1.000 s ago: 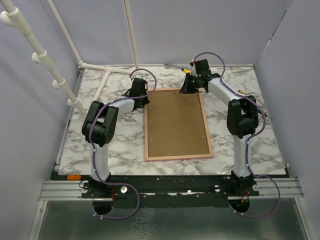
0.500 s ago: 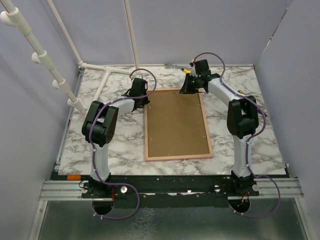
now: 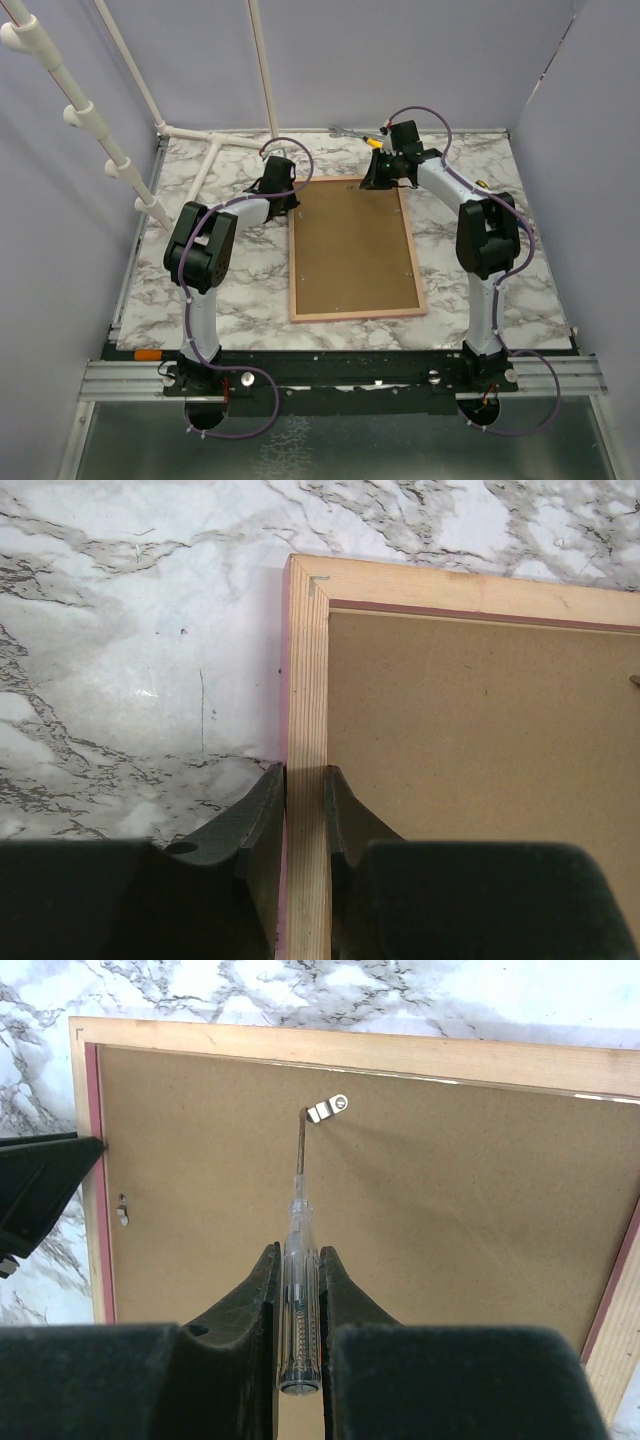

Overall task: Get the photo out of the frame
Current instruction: Release the photo frame item from the photo frame.

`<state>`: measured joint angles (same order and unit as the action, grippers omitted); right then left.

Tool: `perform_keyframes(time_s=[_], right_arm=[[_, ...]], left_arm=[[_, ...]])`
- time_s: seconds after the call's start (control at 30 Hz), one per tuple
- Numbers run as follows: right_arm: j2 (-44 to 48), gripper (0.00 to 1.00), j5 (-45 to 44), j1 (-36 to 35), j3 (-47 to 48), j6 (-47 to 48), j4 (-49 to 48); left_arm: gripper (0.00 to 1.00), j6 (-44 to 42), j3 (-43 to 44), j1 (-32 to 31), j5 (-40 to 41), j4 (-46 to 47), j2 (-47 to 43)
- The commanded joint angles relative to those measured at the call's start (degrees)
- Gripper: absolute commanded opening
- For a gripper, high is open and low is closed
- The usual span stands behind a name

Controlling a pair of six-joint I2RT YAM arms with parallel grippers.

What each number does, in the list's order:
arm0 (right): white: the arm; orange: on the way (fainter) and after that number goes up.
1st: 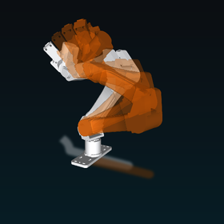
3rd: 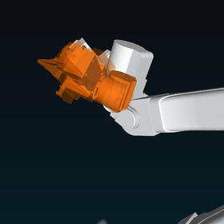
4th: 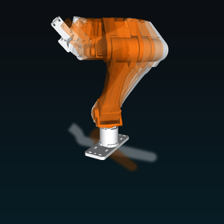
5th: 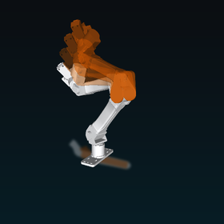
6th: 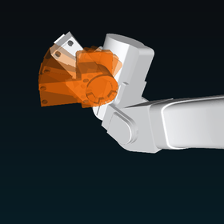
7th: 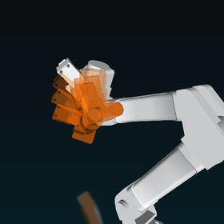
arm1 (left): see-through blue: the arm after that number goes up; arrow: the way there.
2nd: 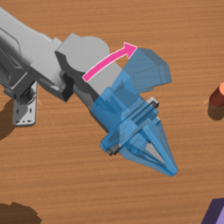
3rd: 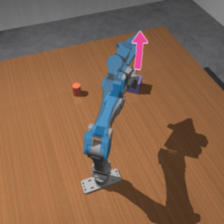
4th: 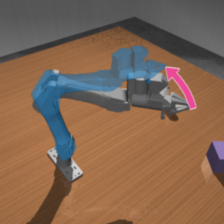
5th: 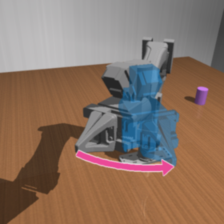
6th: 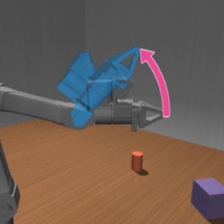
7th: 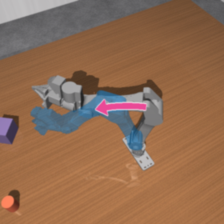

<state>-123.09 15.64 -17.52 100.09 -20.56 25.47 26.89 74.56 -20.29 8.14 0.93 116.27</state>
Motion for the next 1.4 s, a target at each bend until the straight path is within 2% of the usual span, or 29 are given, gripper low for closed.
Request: perform_keyframes(time_s=[0.0, 0.33, 0.63, 0.77, 1.37], right_arm=[[1.57, 0.01, -3.31, -0.06, -2.23, 1.37, 5.96], [3.49, 0.01, -4.19, -0.06, -3.06, 1.62, 4.80], [6.01, 0.00, 4.97, -0.06, -3.55, 3.36, 0.79], [8.29, 0.00, 6.20, -0.06, -5.16, 3.52, -0.51], [29.28, 0.01, -8.47, -0.03, -29.49, -1.34, -8.61]], left_arm=[[0.15, -0.44, 1.55, 0.17, 2.57, -0.84, 0.66], [0.15, -0.53, 1.47, 0.16, 2.71, -0.84, 0.44], [0.15, -0.53, 1.46, 0.11, 2.41, -0.84, 0.33], [0.16, -0.52, 1.17, 0.08, 2.53, -0.84, -0.11], [0.24, -1.06, -1.99, -1.75, 5.98, -0.75, -6.90]])
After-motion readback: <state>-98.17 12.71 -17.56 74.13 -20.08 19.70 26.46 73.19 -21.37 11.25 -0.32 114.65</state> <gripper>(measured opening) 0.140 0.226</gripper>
